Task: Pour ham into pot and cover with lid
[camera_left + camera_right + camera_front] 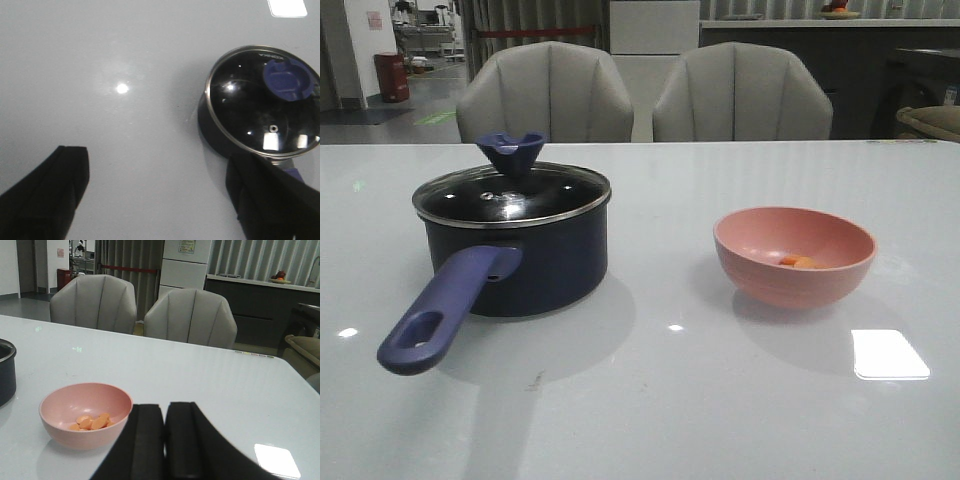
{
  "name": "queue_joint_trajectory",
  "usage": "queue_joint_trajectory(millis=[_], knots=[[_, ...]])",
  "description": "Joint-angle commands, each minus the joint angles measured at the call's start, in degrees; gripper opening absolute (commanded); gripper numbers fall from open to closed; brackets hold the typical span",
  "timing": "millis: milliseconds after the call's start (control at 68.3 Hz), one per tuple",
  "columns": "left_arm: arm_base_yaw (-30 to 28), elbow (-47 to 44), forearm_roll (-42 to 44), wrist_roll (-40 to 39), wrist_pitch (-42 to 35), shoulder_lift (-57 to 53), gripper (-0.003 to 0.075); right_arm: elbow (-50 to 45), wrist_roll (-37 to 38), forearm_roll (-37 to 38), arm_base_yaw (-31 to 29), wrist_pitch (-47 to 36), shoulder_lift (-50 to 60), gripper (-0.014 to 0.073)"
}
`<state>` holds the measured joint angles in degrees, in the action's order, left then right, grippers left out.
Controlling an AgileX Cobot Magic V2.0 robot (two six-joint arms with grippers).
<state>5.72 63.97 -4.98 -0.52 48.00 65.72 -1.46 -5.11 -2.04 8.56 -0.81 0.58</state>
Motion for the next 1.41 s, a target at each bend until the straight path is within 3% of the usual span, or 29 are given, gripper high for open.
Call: queue_joint_trajectory(millis=[0,234,439,820,1391], knots=[[4.89,5.47,-0.82,-1.36,-2.53,4.83,0.0616,0.21,0.04,-0.19,-0.37,-4.34,1.11,0.0158],[14.18,14.56,0.82,-7.01,-2.53,18.45,0.0616,0.21,0.04,-0.19,-0.37,-4.34,1.11,0.0158],[19.69,24.33,9.91,-16.48,0.95,28.99,0.0616,0.21,0.04,-0.19,-0.37,-4.34,1.11,0.0158],[19.82,38.62,8.57,-18.33,10.62,40.76,0.0616,0.21,0.04,-0.19,-0.37,-4.34,1.11,0.0158],[19.82,40.02,5.81,-18.47,11.04,44.80,0.0616,0.21,0.04,-0.19,-0.37,-4.34,1.11,0.0158]])
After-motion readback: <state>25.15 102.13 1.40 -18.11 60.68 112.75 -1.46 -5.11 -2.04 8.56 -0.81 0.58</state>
